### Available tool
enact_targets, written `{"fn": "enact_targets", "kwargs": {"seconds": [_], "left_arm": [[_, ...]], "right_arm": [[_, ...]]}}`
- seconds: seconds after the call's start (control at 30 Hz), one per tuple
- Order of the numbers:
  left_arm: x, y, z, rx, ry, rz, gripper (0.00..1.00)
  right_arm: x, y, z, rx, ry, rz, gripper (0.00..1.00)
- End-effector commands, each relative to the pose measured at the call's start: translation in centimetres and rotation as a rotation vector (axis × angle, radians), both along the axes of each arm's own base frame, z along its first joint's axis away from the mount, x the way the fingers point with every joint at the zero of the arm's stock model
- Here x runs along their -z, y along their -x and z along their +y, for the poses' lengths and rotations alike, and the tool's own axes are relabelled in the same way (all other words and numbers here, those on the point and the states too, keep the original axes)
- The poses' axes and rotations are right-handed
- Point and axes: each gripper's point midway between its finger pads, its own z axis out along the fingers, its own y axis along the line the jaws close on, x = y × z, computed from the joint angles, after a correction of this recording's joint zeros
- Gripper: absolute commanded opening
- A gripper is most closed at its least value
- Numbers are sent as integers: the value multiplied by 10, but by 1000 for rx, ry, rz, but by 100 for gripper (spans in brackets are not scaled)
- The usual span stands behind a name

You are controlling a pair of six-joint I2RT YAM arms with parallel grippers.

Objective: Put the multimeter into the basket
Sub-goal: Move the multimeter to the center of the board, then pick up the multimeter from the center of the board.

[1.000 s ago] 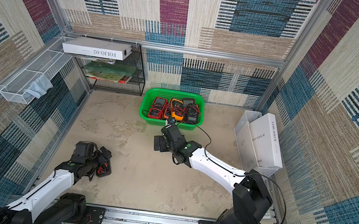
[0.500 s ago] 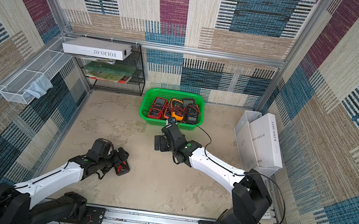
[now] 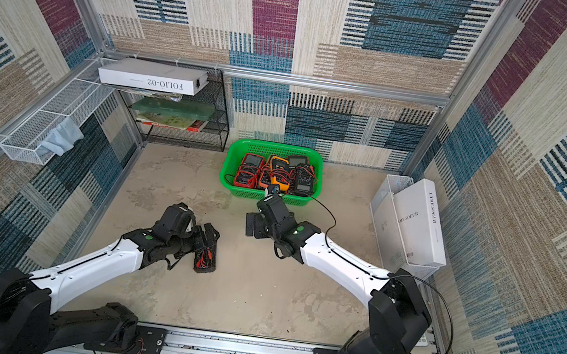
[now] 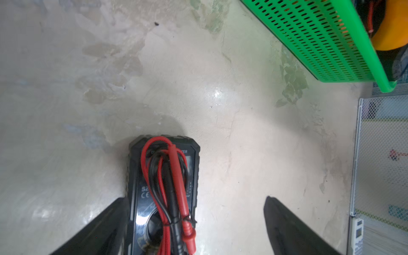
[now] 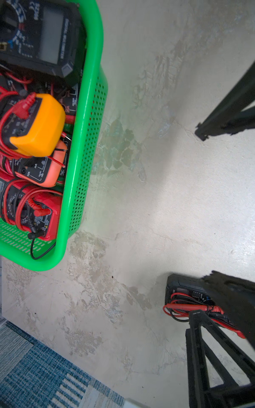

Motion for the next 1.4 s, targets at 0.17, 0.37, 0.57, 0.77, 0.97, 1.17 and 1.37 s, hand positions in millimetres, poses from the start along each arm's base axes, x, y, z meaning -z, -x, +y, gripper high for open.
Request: {"fn": "enact_targets", "kwargs": {"seconds": [0.17, 0.37, 0.57, 0.77, 0.97, 1.17, 1.37], "left_arm": [[-4, 8, 10, 153, -193, 43, 100], [6, 9, 8, 157, -228, 94, 100], [15, 9, 6, 144, -271, 126, 100], [27, 8, 11, 116, -319, 152, 100], [43, 7, 10, 105, -347, 182, 100], [55, 5, 7, 109, -376, 196, 100], [64, 5, 4, 121, -391, 209, 94]], "right_arm": [[0, 6, -1, 11, -44, 19, 100], [0, 15, 1, -5, -101, 39, 99], [6, 25, 0, -17, -153, 68, 100], [11, 35, 0, -33, -189, 92, 99], [14, 39, -4, -30, -197, 99, 100], [14, 41, -6, -32, -201, 103, 99], [15, 43, -6, -34, -204, 105, 100]]}}
